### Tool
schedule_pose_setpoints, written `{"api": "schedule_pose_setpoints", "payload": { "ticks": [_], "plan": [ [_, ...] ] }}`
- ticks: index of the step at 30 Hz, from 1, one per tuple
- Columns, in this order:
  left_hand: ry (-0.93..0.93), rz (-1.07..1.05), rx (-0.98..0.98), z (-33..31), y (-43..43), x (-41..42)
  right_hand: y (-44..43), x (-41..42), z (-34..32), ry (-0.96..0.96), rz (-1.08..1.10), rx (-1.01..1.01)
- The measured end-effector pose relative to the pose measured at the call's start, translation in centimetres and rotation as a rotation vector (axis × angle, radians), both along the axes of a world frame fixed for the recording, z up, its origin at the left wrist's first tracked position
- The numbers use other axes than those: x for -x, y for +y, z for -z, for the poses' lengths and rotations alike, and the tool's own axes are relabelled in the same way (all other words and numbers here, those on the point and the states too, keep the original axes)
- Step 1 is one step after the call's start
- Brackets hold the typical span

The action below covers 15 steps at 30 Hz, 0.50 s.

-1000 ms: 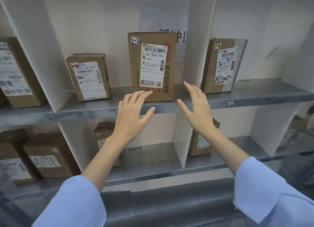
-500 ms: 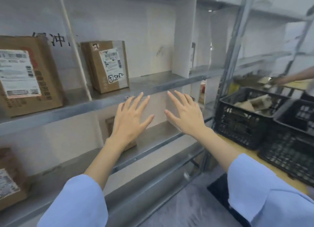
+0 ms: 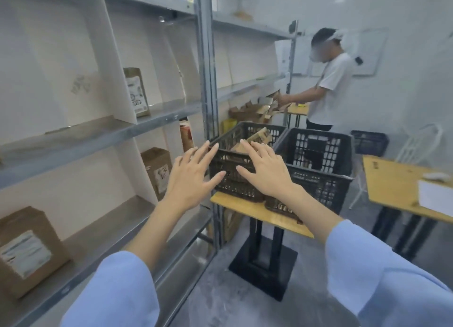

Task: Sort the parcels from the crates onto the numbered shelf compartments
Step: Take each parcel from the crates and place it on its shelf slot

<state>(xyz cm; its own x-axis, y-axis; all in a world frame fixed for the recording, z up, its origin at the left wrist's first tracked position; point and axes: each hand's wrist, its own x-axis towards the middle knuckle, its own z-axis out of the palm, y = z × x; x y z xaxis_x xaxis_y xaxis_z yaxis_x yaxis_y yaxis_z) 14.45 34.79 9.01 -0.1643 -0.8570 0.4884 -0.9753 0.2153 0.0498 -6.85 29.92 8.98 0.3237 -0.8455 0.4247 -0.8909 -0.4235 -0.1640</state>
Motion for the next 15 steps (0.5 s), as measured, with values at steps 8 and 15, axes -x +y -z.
{"api": "schedule_pose_setpoints", "payload": {
  "ticks": [8,15],
  "plan": [
    [-0.014,0.108,-0.048,1.8,-8.9,6.4,-4.6,7.8,1.9,-0.022,0.139,-0.071],
    [0.037,0.118,-0.058,3.8,-19.8,7.0,-12.9,10.5,3.5,-0.055,0.188,-0.126]
  ]
}}
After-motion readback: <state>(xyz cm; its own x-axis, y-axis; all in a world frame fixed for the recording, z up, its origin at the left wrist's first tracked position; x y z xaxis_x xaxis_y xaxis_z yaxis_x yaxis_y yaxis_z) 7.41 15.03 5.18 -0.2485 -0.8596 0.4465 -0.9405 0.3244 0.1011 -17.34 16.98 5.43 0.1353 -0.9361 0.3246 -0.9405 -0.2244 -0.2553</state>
